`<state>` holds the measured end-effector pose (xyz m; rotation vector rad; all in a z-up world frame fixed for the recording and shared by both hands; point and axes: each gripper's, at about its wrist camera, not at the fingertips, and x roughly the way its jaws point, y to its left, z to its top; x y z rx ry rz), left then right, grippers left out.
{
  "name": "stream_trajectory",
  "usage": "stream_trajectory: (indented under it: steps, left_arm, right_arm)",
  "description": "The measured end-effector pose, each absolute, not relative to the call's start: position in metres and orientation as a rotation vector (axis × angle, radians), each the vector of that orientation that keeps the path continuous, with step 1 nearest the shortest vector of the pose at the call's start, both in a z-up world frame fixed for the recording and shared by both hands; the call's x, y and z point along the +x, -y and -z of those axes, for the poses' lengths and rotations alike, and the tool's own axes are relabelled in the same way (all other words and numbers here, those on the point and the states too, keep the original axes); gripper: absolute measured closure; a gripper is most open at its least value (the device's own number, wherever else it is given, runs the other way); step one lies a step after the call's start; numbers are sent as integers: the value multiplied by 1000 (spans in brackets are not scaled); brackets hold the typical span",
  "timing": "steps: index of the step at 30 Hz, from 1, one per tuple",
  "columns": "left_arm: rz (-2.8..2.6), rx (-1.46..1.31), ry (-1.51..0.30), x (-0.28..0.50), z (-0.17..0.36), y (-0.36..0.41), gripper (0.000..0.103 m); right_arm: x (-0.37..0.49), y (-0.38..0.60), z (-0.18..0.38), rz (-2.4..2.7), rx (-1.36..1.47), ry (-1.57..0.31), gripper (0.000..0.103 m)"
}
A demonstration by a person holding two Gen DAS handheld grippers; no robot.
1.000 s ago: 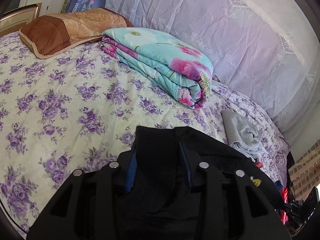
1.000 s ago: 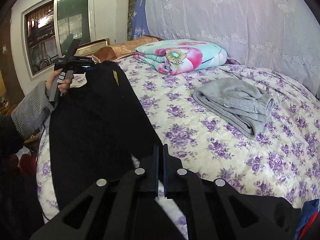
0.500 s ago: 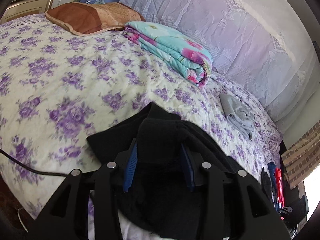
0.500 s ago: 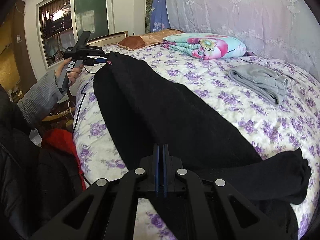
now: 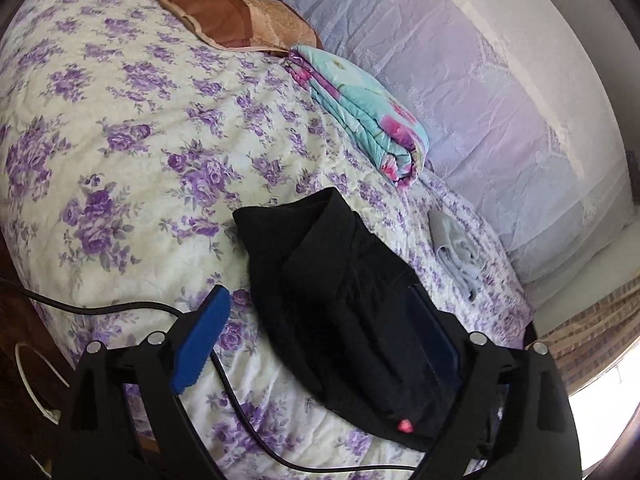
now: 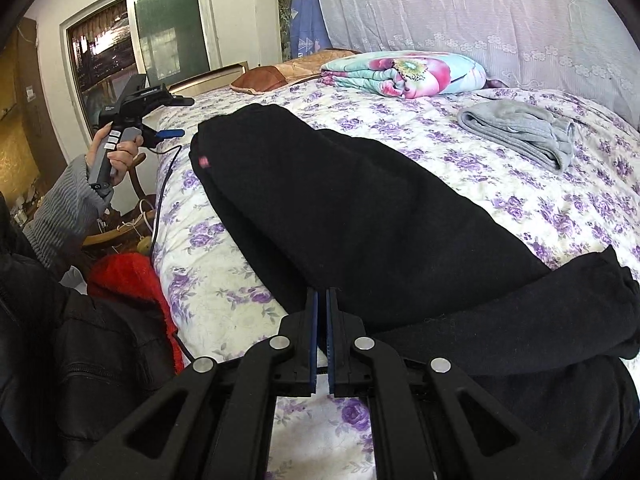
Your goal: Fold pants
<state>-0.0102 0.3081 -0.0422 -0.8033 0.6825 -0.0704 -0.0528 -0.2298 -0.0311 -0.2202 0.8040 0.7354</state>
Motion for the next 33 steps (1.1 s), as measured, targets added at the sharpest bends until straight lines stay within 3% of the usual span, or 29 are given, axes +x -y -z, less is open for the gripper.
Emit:
stream_trajectory:
  steps: [2, 4, 6, 12, 14, 15, 16, 24, 29, 33]
  left_arm:
    - [83, -826, -705, -7, 42, -308, 18]
    - [88, -793, -744, -2, 42, -296, 37]
    - [110, -762, -786, 4, 44, -282, 45]
    - [91, -684, -869, 28, 52, -257, 46]
    - [80, -686, -872, 37, 53, -258, 62]
    - [72, -679, -871, 42, 52, -260, 80]
    - [76, -675, -859, 47, 49, -262, 89]
    - [92, -630, -739, 44, 12, -274, 92]
    - [36, -698, -864, 44, 62, -299, 91]
    - [34, -708, -853, 34, 69, -304, 76]
  right_arm:
    - [-52, 229, 32, -737, -222, -805, 99]
    - [-51, 230, 33, -738, -219, -808, 99]
    - [-51, 231, 33, -738, -208, -808, 99]
    - [-50, 234, 34, -747, -184, -811, 99]
    - [-49, 234, 34, -749, -176, -810, 99]
    - [-49, 235, 34, -748, -172, -811, 99]
    - [-49, 235, 34, -747, -170, -811, 99]
    - [-51, 225, 24, -780, -159, -787, 99]
    - [-48, 212, 48, -817, -173, -863, 99]
    - [-44, 214, 58, -814, -138, -900, 99]
